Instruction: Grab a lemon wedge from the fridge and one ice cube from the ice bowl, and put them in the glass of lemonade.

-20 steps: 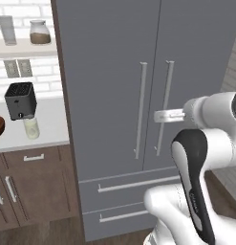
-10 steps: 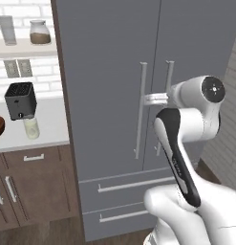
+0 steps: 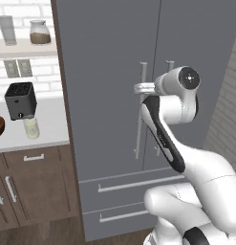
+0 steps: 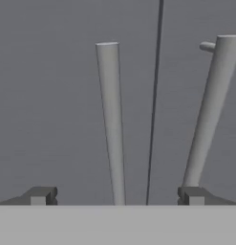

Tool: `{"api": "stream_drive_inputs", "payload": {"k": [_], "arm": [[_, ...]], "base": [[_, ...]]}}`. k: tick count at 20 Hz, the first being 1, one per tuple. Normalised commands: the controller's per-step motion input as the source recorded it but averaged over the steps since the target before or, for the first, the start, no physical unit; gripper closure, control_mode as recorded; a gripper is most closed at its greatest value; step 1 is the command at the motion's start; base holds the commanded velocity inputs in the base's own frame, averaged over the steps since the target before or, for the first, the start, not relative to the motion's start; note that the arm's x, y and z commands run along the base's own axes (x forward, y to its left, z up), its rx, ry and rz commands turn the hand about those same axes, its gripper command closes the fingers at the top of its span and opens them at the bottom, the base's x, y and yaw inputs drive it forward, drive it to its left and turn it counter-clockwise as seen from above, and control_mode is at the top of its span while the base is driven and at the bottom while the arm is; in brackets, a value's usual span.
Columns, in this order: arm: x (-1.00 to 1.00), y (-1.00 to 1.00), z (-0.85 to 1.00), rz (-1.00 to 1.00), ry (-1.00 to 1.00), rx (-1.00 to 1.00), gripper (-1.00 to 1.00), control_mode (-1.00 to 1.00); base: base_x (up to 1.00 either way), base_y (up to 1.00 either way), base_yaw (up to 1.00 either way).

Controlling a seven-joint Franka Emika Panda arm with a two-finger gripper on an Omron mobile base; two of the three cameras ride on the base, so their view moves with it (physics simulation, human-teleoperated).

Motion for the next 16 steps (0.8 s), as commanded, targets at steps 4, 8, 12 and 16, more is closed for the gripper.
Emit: {"api": "stream_drive_inputs", "payload": {"k": [4, 8, 12, 16], "arm": [[0.61, 0.0, -0.11, 0.0, -0.03, 0.0, -1.0, -1.0], [0.44, 0.0, -0.3, 0.0, -0.13, 0.0, -1.0, -1.0], [0.42, 0.0, -0.3, 0.0, -0.13, 0.0, -1.0, -1.0], [0.45, 0.0, -0.2, 0.0, -0.06, 0.0, -1.0, -1.0]], "base": [[0.0, 0.0, 0.0], [0.0, 0.0, 0.0], [0.0, 0.0, 0.0], [0.0, 0.0, 0.0]]}}
